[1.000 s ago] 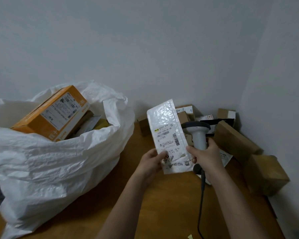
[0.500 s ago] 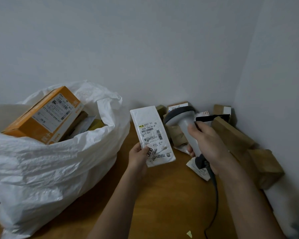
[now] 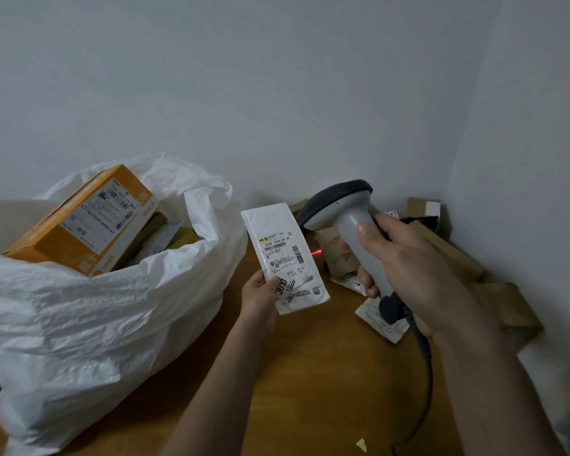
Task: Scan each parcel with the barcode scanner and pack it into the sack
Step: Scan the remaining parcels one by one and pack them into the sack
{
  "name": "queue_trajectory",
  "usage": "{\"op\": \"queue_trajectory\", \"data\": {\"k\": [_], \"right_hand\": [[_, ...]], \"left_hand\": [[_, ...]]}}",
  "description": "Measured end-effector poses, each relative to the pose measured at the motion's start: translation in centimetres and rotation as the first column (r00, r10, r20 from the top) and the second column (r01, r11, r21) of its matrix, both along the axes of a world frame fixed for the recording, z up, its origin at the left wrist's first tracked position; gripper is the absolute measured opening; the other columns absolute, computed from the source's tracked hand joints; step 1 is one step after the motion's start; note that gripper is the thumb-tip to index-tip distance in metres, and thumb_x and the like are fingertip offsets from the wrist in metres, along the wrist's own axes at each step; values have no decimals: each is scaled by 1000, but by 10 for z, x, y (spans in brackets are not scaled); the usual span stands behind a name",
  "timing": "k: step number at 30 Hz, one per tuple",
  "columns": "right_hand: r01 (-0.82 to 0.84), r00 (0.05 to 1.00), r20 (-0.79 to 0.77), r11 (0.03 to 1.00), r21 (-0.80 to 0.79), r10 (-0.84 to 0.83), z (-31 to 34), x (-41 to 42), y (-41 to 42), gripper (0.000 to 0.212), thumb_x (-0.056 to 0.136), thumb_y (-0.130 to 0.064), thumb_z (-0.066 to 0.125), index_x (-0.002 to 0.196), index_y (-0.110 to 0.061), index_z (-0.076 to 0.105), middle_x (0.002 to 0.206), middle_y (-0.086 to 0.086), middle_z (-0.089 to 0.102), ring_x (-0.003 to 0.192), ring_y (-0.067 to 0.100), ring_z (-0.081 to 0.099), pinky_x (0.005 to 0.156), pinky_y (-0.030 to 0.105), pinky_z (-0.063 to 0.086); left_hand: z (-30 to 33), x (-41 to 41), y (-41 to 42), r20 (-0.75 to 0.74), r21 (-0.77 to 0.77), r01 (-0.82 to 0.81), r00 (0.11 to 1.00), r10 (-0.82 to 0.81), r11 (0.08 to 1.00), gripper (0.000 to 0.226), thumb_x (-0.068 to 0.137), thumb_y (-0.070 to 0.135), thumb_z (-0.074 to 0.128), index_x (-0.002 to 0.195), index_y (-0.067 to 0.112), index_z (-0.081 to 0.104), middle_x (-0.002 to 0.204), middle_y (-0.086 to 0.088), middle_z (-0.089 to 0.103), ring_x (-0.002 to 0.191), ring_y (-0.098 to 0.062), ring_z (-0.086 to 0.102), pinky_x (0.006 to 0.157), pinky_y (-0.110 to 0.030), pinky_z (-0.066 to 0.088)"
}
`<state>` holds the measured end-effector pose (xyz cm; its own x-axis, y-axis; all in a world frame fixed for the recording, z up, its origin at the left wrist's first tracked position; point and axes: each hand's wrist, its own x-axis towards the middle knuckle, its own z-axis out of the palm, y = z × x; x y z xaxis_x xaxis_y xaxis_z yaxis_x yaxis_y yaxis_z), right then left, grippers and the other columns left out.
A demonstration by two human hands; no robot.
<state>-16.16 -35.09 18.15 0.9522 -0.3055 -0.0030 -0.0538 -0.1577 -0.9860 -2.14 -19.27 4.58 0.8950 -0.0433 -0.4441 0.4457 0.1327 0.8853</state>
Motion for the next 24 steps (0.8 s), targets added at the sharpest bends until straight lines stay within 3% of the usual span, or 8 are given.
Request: {"op": "queue_trajectory", "data": {"k": [14, 18, 24], "right_hand": [[-2, 999, 32, 1000, -29, 3, 11, -5, 9, 27, 102, -36, 44, 107, -16, 60, 60, 3, 58, 52, 11, 55, 55, 28, 47], [-7, 999, 35, 999, -43, 8, 11, -2, 14, 25, 102, -34, 44, 105, -15, 60, 59, 2, 57, 48, 7, 54, 50, 23, 45], [-19, 999, 51, 1000, -8, 19, 8, 5, 23, 25, 102, -34, 45, 110, -15, 60, 60, 2, 57, 52, 10, 55, 51, 25, 45]], "left_hand": [[6, -3, 3, 15, -8, 5, 1000, -4, 1000, 30, 101, 6, 47, 129, 7, 56, 122, -15, 66, 105, -33, 67, 88, -56, 54], [8, -4, 6, 29, -23, 15, 999, -14, 1000, 24, 101, 6, 47, 121, 10, 59, 118, -13, 68, 102, -31, 68, 84, -53, 57], [14, -7, 14, 85, 8, 29, 996, -29, 1000, 26, 100, 4, 47, 122, 10, 59, 117, -13, 69, 101, -32, 69, 85, -54, 57]]}}
